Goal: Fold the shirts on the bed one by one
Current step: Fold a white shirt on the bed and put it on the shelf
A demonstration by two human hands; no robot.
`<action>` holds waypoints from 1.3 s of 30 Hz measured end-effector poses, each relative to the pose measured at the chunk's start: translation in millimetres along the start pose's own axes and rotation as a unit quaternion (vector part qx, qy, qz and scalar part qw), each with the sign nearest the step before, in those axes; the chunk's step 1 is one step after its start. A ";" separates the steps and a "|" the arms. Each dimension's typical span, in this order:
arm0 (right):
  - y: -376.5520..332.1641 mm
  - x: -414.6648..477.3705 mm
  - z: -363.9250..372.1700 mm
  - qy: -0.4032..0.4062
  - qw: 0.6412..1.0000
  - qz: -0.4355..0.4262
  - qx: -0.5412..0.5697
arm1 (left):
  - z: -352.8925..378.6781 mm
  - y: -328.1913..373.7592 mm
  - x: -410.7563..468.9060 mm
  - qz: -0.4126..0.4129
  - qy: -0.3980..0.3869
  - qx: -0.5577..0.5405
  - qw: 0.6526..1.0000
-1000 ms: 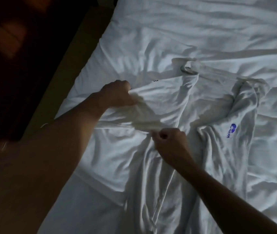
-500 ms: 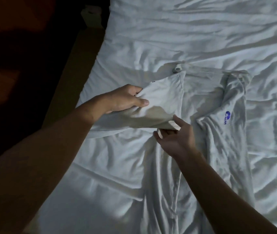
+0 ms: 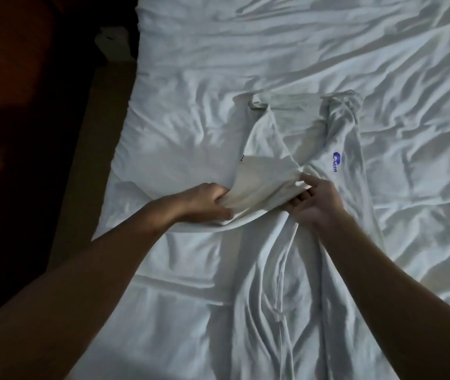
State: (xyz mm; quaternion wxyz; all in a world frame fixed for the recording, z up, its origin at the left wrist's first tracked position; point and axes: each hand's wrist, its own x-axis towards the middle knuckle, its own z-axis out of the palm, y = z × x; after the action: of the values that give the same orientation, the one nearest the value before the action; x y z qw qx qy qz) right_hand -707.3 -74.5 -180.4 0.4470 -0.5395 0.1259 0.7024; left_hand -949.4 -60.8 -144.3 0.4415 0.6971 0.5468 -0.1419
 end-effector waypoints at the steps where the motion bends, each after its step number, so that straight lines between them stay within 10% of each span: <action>1: 0.7 2.5 -1.5 0.000 1.000 -0.001 -0.031 | 4.2 1.8 -3.6 0.011 0.002 -0.027 1.000; 11: 31.3 -19.2 -9.5 -0.087 0.972 0.044 -0.214 | 27.8 33.7 -38.8 0.002 0.071 -0.491 0.868; 18: 17.9 -24.2 -3.6 -0.042 0.974 -0.019 -0.222 | 87.4 11.4 -72.6 0.004 0.054 -0.221 0.974; 24: 20.3 -37.8 -11.7 -0.026 0.966 0.002 -0.259 | 114.4 22.6 -97.6 -0.026 0.118 -0.440 0.890; 39: 41.3 -94.5 -59.9 -0.054 0.943 0.053 -0.325 | 120.4 87.4 -128.7 -0.104 0.174 -0.480 0.854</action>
State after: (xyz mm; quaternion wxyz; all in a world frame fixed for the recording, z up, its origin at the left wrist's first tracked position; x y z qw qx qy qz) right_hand -698.4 -184.0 -134.0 0.2152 -0.6090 -0.1052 0.7562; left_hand -884.0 -236.6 -85.1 0.6014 0.3513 0.6841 0.2168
